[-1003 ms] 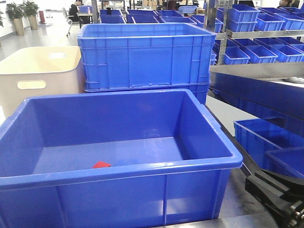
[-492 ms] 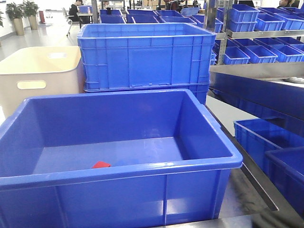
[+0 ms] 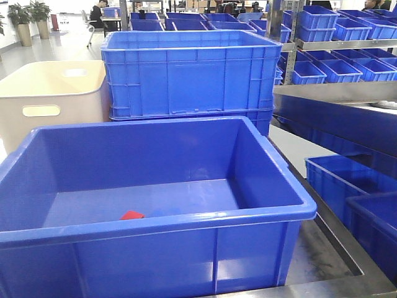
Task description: Pick red and yellow blocks into blue bin
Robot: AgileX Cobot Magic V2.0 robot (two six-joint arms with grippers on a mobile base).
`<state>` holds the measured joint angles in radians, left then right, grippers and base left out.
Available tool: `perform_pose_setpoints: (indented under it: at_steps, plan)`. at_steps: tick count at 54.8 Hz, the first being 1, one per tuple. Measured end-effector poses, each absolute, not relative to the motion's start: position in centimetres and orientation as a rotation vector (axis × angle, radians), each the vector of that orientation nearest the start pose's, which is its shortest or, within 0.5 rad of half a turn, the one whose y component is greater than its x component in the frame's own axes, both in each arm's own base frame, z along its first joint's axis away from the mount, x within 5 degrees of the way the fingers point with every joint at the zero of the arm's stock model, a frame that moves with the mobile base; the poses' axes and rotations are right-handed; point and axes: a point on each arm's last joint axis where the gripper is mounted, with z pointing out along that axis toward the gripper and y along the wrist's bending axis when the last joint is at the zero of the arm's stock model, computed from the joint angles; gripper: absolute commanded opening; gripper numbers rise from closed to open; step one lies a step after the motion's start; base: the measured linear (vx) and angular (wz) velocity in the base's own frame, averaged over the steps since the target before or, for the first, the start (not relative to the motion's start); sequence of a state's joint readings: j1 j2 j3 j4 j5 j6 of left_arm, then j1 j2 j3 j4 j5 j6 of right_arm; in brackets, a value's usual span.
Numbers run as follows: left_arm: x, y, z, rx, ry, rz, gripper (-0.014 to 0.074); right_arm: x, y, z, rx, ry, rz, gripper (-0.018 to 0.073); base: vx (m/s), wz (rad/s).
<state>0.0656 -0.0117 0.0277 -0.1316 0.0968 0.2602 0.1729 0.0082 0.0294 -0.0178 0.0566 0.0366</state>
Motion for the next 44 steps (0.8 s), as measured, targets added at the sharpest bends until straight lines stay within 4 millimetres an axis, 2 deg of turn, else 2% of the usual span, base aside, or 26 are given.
perform_pose_setpoints:
  at_steps: [44]
  plan:
    - [5.66,0.25,19.56,0.061,1.598,0.141,0.0002,5.62,0.95,19.88,-0.115,1.550,0.148,-0.0010,0.00,0.00]
